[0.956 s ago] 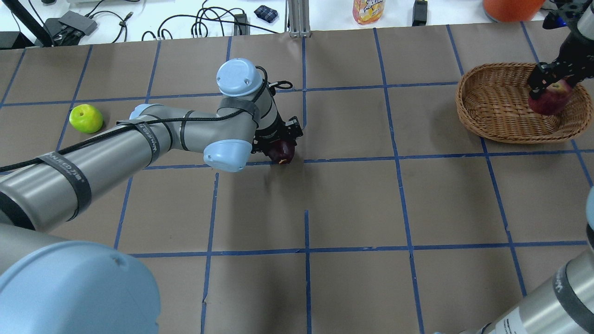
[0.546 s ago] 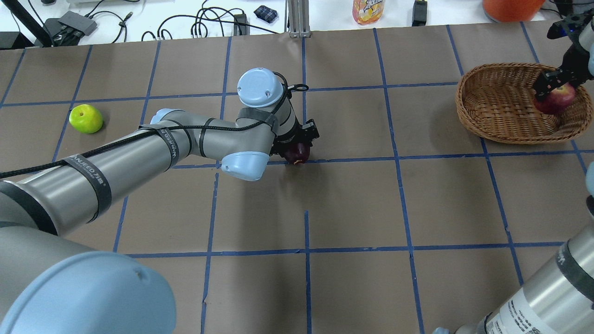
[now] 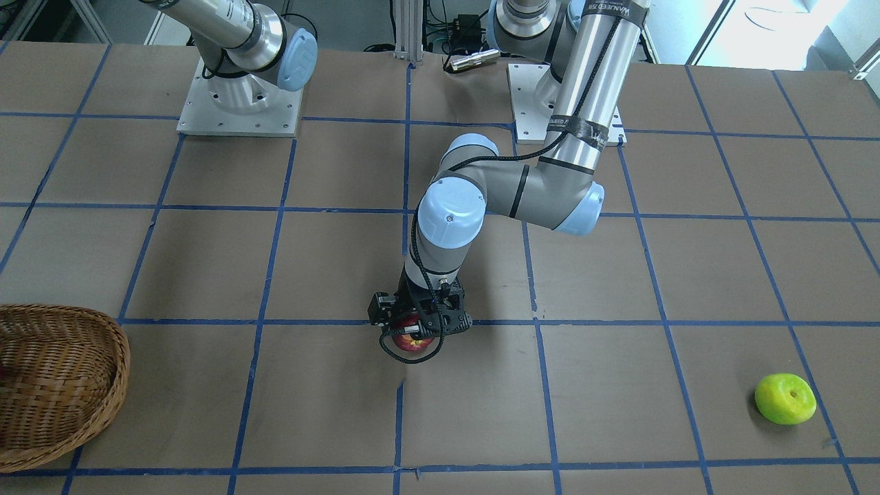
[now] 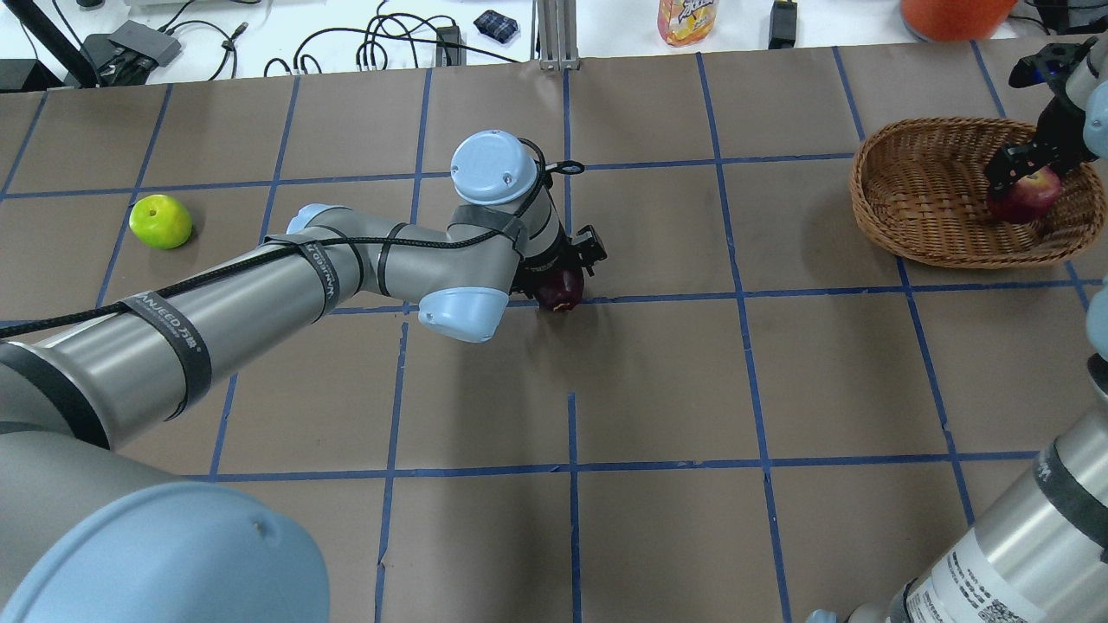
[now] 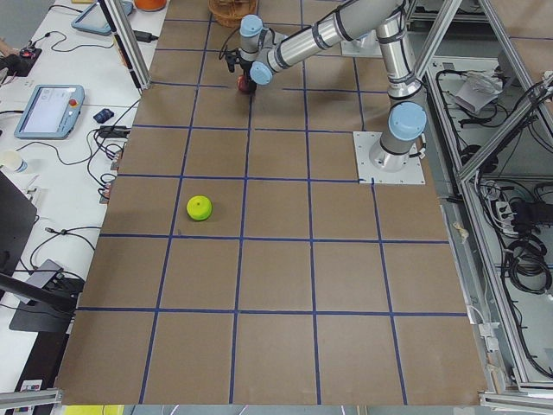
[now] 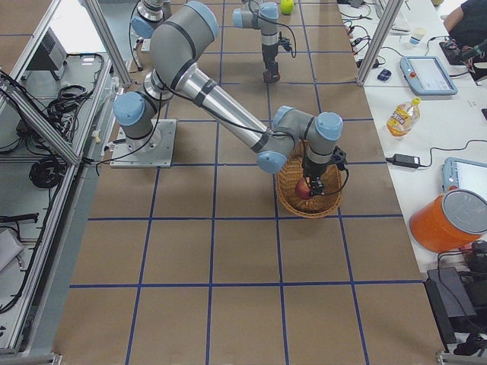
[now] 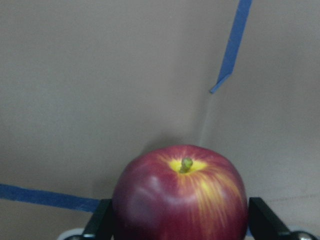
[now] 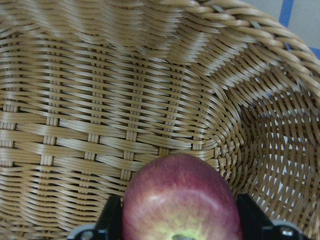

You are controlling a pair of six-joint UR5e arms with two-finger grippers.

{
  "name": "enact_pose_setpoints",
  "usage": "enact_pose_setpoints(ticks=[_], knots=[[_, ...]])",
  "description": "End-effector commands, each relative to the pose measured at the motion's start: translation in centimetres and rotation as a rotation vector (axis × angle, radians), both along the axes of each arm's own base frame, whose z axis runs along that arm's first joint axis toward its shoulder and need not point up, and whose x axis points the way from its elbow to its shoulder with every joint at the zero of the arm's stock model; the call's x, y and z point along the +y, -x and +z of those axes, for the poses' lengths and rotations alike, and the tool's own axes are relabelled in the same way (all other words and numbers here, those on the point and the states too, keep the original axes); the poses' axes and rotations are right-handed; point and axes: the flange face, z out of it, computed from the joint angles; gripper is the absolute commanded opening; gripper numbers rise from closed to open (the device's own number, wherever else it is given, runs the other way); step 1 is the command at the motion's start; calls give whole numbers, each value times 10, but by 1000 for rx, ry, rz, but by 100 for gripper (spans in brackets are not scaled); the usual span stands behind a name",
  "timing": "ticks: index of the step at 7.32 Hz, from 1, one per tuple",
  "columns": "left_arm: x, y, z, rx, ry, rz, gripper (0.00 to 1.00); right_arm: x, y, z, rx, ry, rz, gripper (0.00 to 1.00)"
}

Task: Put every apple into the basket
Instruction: 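Release apple into basket with right gripper while left sets dark red apple down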

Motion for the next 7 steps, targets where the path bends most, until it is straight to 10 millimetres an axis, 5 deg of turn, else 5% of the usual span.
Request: enact_pose_setpoints(ticks=[1,2,3,5,7], knots=[[-26,-47,48,8,89,-8,100,4,-4,19,1,3,3,100],[-44,-93,86,67,117,39,100,14,-21,43,-28,-40,14,100],[-57,-141,115,71,149,4,100,24,-58,79,-45,-61,29,100],[-84,-268,148,-4,192,-68,100,28,-201,124,-55,-72,59,100],[-91,-420,134,-121,198,-242,100,43,-361,132,-87,-58,64,100]])
